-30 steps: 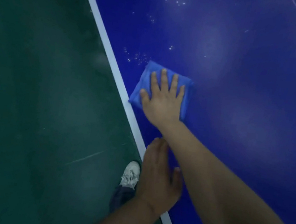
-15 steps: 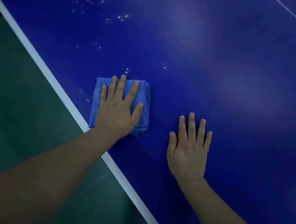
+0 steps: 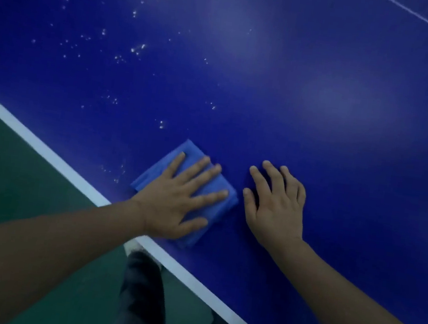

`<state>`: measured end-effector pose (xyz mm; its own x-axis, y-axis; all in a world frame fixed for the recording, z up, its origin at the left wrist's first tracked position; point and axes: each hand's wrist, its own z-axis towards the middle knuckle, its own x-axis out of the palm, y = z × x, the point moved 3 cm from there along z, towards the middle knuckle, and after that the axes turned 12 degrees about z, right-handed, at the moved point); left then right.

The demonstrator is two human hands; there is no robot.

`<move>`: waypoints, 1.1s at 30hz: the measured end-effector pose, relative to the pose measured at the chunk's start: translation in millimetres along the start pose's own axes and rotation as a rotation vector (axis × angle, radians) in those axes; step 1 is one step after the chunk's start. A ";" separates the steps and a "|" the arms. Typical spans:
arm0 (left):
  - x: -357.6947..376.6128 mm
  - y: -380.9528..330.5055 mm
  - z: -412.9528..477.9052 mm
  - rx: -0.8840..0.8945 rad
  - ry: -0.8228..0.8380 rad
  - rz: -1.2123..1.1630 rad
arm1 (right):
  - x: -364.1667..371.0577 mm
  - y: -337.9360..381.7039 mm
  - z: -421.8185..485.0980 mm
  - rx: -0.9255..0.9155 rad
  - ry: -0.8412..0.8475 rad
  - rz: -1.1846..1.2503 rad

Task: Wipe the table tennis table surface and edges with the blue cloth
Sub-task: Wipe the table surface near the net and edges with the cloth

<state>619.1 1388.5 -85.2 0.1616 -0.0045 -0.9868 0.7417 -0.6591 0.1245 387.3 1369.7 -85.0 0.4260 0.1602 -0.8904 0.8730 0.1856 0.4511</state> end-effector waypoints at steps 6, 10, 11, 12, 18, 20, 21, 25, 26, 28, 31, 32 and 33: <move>7.6 113.3 53.8 0.078 -0.034 0.019 | -1.3 -9.1 58.1 0.214 0.061 -0.063; 12.9 168.4 96.3 -0.414 0.031 -0.084 | -3.7 -4.0 93.4 0.288 0.022 -0.055; 12.8 159.5 96.1 -0.386 0.002 -0.081 | -4.7 -3.3 103.0 0.294 0.013 -0.055; 11.6 145.0 89.2 -0.297 -0.042 -0.074 | -5.4 -3.5 113.1 0.301 0.005 -0.054; 11.7 118.4 48.5 0.382 -0.130 -0.073 | -21.4 -26.2 172.9 0.392 -0.028 -0.059; 8.5 153.6 99.0 0.260 -0.149 -0.053 | -24.7 -32.2 182.4 0.408 -0.059 -0.066; 7.8 174.7 127.8 0.093 -0.110 -0.067 | -27.2 -32.9 185.6 0.401 -0.089 -0.067; 9.3 202.4 181.6 -0.234 -0.006 -0.045 | -39.0 -43.5 197.9 0.439 -0.172 -0.061; 8.7 190.9 174.2 -0.156 -0.048 -0.036 | -39.1 -49.1 199.2 0.503 -0.161 -0.059; 8.0 160.9 145.0 0.073 -0.162 -0.077 | -36.4 -57.1 200.1 0.601 -0.146 -0.060; 10.8 133.3 108.4 0.383 -0.138 -0.096 | -31.5 -57.2 199.2 0.610 -0.120 -0.061; 11.5 141.4 118.0 0.448 -0.125 -0.083 | -31.9 -58.6 200.8 0.608 -0.108 -0.066; 10.2 151.7 136.8 0.456 -0.131 -0.062 | -34.2 -62.2 201.3 0.603 -0.095 -0.066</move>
<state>644.1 1185.6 -90.5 0.0203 -0.0301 -0.9993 0.3810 -0.9239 0.0355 366.3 1157.6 -94.9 0.3618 0.0744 -0.9293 0.8668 -0.3939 0.3059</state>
